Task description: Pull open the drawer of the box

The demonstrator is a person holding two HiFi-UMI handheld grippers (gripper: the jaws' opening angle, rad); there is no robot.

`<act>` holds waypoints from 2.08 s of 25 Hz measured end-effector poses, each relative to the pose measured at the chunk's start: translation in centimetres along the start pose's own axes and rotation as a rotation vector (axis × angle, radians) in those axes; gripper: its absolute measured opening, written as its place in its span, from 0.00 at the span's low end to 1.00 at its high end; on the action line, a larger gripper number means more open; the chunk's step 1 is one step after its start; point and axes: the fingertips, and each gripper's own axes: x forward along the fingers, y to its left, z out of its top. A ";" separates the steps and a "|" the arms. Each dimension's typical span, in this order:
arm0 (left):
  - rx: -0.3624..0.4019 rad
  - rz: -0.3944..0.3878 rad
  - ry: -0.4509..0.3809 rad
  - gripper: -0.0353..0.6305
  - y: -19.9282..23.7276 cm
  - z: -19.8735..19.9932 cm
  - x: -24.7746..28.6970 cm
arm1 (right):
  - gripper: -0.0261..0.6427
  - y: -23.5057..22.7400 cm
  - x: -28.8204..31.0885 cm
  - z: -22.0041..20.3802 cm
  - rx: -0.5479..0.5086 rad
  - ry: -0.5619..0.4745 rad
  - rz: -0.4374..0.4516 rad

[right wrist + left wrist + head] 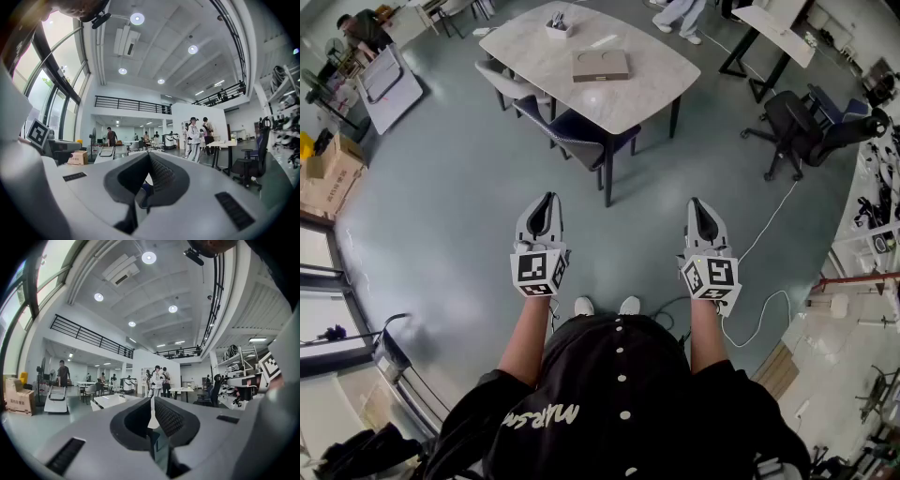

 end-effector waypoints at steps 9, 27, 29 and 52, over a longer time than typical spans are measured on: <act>0.004 0.006 -0.002 0.10 -0.8 0.2 0.3 | 0.03 -0.7 0.0 0.1 -0.008 -0.003 0.011; 0.016 0.058 -0.018 0.10 -5.0 0.8 1.8 | 0.03 -4.8 0.0 -0.5 -0.027 0.001 0.082; 0.017 0.054 -0.020 0.10 -5.1 0.7 2.3 | 0.03 -5.0 0.5 -0.6 -0.024 0.000 0.085; 0.024 0.037 -0.034 0.10 3.4 1.6 19.0 | 0.03 -6.7 19.2 0.1 -0.040 0.009 0.080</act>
